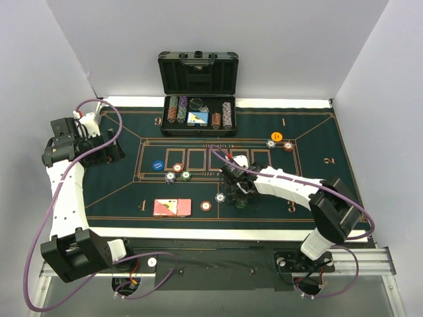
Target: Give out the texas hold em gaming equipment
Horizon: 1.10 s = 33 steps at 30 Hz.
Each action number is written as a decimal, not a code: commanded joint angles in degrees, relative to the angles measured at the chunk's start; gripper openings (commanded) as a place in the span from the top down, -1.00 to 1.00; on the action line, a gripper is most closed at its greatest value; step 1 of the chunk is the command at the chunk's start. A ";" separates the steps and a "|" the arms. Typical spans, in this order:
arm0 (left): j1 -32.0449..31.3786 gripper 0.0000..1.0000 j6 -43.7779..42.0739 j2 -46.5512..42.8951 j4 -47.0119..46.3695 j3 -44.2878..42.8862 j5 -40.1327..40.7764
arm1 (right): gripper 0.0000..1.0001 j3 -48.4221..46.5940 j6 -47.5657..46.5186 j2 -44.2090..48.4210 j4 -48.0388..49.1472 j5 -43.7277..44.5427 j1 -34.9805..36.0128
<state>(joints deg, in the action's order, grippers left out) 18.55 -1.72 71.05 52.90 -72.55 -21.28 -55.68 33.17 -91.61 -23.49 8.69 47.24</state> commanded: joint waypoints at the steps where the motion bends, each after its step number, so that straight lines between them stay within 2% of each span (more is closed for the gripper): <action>1: 0.44 -0.92 -0.13 -0.12 -1.05 -1.80 -0.69 | -0.09 1.28 0.49 -0.32 -0.25 0.10 -0.49; 9: 0.44 -0.91 -0.13 -0.20 -1.14 -1.45 -0.52 | 0.13 2.07 0.32 -0.23 0.02 0.01 -1.10; 15: 0.44 -0.91 -0.31 -0.21 -1.14 -1.36 -0.43 | 0.22 2.16 0.32 0.38 0.02 -0.69 -1.54; 33: 0.44 -0.91 -0.39 -0.47 -1.23 -1.27 0.10 | 0.25 -4.70 -1.88 6.27 -7.27 -1.13 -2.68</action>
<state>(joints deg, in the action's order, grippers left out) 18.55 -1.74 71.05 52.93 -72.55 -21.23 -56.58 32.47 -88.18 -26.55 7.18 45.84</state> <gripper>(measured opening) 0.957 0.398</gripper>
